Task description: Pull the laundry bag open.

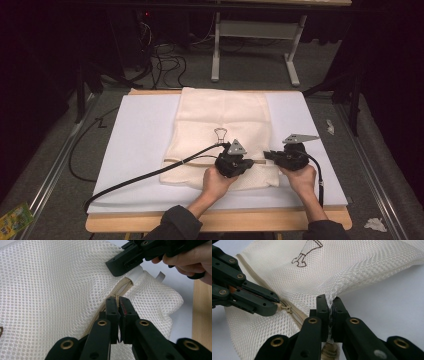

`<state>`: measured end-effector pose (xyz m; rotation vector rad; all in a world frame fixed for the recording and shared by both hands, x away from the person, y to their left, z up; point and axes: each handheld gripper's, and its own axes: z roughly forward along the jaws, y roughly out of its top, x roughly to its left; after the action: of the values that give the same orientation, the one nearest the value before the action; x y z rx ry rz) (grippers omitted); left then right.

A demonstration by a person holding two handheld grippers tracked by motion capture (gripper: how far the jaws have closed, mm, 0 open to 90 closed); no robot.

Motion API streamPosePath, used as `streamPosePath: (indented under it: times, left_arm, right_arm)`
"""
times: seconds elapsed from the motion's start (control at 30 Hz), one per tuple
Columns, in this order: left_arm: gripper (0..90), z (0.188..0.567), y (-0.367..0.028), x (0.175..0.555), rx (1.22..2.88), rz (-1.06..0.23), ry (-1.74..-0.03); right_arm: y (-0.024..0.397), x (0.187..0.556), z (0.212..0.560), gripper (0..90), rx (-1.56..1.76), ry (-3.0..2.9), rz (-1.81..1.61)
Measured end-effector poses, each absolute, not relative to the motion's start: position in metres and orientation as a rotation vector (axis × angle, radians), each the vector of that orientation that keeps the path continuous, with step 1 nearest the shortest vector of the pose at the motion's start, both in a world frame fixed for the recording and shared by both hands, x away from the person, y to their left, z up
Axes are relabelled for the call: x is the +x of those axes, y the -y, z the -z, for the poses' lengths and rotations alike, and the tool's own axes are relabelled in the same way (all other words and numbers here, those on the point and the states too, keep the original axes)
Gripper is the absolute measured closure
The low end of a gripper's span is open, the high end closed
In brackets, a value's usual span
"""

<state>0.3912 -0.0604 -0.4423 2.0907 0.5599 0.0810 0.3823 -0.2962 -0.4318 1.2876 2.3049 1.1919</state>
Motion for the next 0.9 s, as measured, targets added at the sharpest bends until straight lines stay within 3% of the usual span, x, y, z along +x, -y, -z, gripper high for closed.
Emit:
streamPosePath:
  times: [0.9]
  left_arm:
    - [87.2,0.4360,0.0515,0.3910,2.065,-0.092,-0.568]
  right_arm:
    - [0.2940,0.3819,0.4271,88.1,1.269,-2.300,-1.186]
